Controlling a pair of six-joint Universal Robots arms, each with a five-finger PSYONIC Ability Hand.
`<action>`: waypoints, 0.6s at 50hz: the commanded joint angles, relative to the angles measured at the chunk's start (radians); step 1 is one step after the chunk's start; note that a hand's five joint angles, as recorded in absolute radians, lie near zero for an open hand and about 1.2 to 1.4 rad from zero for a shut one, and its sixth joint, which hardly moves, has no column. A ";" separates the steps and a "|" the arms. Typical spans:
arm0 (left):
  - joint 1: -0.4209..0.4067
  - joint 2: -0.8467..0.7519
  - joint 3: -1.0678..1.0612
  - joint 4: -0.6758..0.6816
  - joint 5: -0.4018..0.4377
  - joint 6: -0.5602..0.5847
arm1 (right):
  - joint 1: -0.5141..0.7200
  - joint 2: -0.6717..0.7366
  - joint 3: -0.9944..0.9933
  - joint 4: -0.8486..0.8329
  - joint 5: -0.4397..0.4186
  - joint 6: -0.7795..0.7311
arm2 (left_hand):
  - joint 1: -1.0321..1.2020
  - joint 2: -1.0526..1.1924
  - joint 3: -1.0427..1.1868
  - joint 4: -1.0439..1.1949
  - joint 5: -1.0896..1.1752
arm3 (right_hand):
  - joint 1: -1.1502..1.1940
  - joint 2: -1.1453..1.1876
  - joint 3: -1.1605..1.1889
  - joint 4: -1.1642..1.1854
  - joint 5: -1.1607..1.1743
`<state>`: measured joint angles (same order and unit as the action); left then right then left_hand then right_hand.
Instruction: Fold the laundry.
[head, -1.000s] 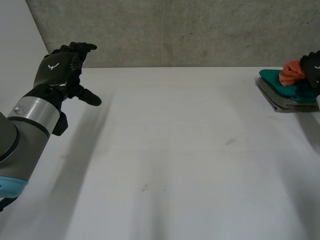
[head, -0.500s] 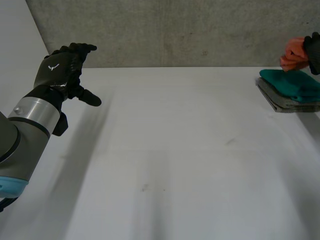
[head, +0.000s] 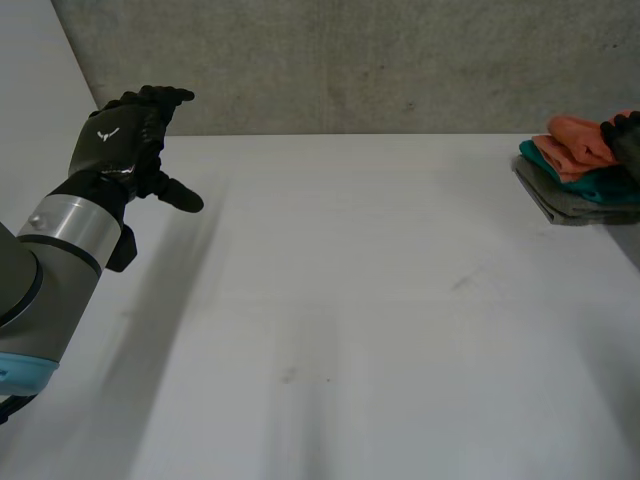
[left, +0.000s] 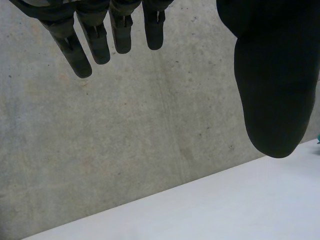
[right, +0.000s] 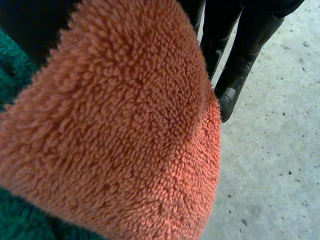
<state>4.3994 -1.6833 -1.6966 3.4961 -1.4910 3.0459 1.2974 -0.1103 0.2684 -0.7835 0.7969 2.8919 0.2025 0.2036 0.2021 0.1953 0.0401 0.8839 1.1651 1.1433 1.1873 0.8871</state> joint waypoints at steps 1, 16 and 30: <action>0.000 -0.001 0.000 0.000 0.000 0.001 | -0.004 -0.015 0.014 0.033 -0.002 0.001 | -0.028 -0.029 -0.028 -0.021 -0.040 | 0.470 0.189 0.210 0.166 0.292; 0.002 0.000 0.000 0.000 0.000 -0.001 | -0.001 -0.152 0.130 0.249 0.002 0.000 | -0.028 -0.029 -0.028 -0.021 -0.040 | -0.337 -0.619 -0.597 -0.641 -0.515; 0.002 0.004 0.000 -0.002 0.000 -0.001 | -0.017 -0.241 0.155 0.460 0.039 -0.013 | -0.028 -0.029 -0.028 -0.021 -0.040 | -0.649 -0.930 -0.908 -0.952 -0.827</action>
<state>4.4010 -1.6814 -1.6965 3.4958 -1.4910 3.0450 1.2885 -0.3220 0.4247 -0.4208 0.8117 2.8840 0.2025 0.2036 0.2021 0.1953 0.0402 0.2945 0.3389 0.3365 0.3258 0.1516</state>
